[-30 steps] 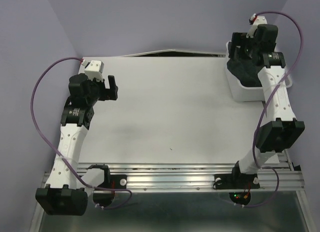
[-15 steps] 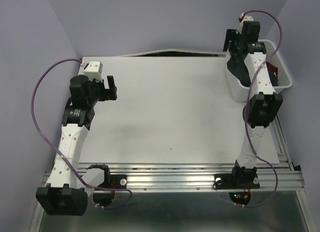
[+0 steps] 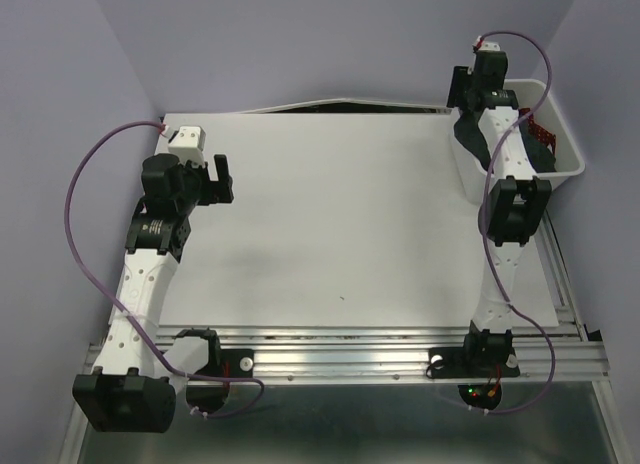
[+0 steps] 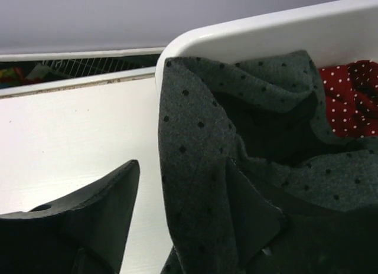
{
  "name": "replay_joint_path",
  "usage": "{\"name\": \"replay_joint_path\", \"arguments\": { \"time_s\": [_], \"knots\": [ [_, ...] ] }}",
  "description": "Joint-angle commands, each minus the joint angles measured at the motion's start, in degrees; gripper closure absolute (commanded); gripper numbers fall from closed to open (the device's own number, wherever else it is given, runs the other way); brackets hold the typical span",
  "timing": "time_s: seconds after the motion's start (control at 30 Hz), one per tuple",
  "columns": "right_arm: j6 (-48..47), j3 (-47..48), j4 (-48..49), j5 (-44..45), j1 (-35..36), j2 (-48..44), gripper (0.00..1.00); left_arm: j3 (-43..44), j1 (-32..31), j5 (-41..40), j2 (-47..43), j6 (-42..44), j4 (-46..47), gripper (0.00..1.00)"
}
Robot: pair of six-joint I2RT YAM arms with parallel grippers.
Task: Fold and stack the skirts
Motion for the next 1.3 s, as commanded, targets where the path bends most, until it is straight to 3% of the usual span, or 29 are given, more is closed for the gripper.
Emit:
{"name": "replay_joint_path", "arguments": {
  "time_s": [0.0,0.03,0.13,0.43,0.97,1.1,1.2,1.27],
  "knots": [
    [-0.44,3.22,6.12,1.53,-0.75,-0.21,0.36,-0.78,0.15,-0.13,-0.48,-0.22,2.71,0.01],
    [-0.44,2.87,6.73,1.53,-0.75,-0.30,0.44,-0.95,0.15,0.22,-0.39,-0.22,2.80,0.01],
    [-0.44,2.60,7.44,1.35,-1.27,-0.56,0.52,-0.78,0.15,0.66,0.05,-0.31,2.89,0.02],
    [-2.12,1.11,8.76,1.27,-1.27,-0.03,0.35,0.10,0.15,0.40,1.10,-0.22,2.54,0.01],
    [-2.55,1.90,9.64,0.21,-1.27,3.13,0.38,0.19,0.15,0.84,2.60,-0.31,2.80,0.01],
    [-2.64,2.34,9.99,1.00,-1.27,3.66,0.45,0.45,0.15,1.01,3.04,-0.39,2.72,0.01],
    [-2.38,2.51,10.16,1.35,-1.27,3.48,0.59,0.45,0.15,1.19,3.30,-0.57,2.72,0.02],
    [-2.29,2.60,10.34,1.70,-1.27,3.13,0.63,0.37,0.15,1.45,3.30,-0.57,2.72,0.02]
  ]
}}
